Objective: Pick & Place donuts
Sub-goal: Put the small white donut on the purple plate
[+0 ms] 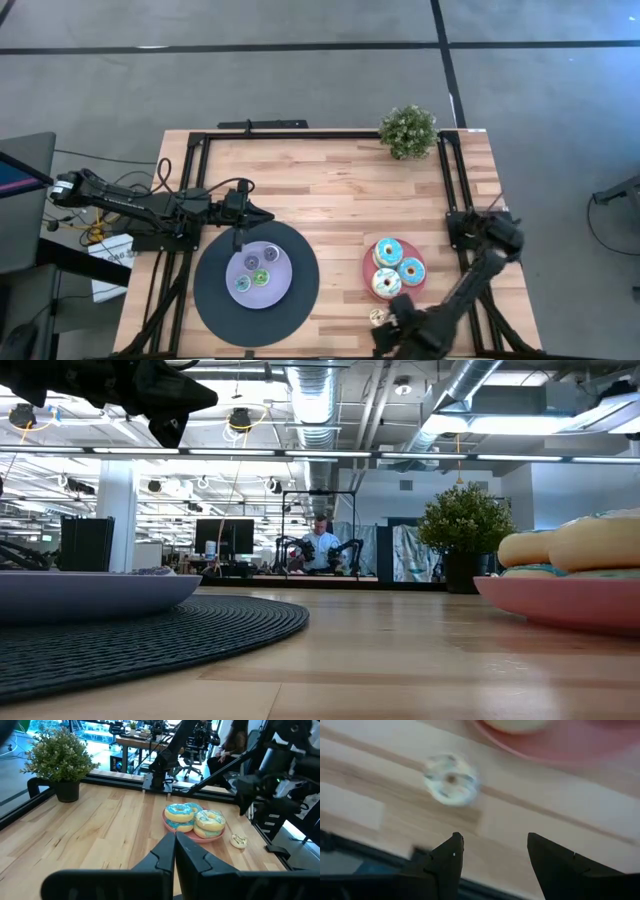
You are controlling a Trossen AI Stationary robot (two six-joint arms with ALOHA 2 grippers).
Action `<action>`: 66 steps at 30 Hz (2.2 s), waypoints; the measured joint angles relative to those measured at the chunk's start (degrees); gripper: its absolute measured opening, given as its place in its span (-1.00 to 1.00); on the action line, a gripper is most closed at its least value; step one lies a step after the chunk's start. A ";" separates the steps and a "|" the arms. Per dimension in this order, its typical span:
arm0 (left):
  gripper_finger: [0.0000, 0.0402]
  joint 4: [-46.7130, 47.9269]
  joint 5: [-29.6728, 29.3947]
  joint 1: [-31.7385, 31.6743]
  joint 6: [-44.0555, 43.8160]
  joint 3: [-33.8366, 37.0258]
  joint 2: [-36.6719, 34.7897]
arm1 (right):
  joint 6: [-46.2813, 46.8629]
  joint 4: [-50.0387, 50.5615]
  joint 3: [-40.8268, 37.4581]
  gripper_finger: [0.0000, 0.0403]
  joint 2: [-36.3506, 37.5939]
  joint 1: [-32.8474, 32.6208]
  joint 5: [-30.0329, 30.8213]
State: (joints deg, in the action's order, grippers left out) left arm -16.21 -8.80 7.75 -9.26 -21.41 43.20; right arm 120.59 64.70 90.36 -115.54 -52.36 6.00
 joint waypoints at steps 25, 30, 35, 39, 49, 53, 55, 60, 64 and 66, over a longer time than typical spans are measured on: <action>-0.98 0.04 3.52 0.02 -0.50 0.00 0.00 | -4.04 -3.85 1.87 0.28 -7.57 3.87 4.83; -0.98 0.02 3.52 0.02 -0.48 0.00 0.00 | -4.04 -6.53 0.45 0.39 -7.57 3.89 4.87; -0.98 -0.02 3.52 0.02 -0.48 0.00 0.00 | -4.11 -6.76 0.45 0.51 -7.57 4.06 5.85; -0.98 -0.02 3.52 0.02 -0.48 0.00 0.00 | -4.08 -6.71 0.45 0.55 -7.57 4.28 7.22; -0.98 -0.02 3.50 0.02 -0.48 0.00 0.00 | -7.10 -6.71 0.45 0.32 -7.57 5.70 6.04; -0.98 -0.02 3.50 0.02 -0.48 0.00 0.00 | -7.08 -6.73 0.45 0.22 -7.57 5.62 5.73; -0.98 -0.02 3.50 0.02 -0.48 0.00 0.00 | -7.06 -6.75 0.45 0.18 -7.57 5.62 4.86; -0.98 -0.02 3.50 0.02 -0.74 0.00 0.00 | -7.08 -7.39 0.05 0.09 -7.57 5.62 4.28; -0.98 -0.02 3.50 0.02 -0.85 0.00 0.00 | -7.08 -7.41 0.01 0.00 -7.57 5.62 4.28; -0.98 -0.02 3.50 0.02 -0.87 0.00 0.00 | -7.09 -7.45 0.01 -0.06 -7.57 5.62 4.28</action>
State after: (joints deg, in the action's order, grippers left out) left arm -16.23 -5.30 7.77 -10.13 -21.41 43.20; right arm 113.50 57.25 90.37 -123.11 -46.74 10.28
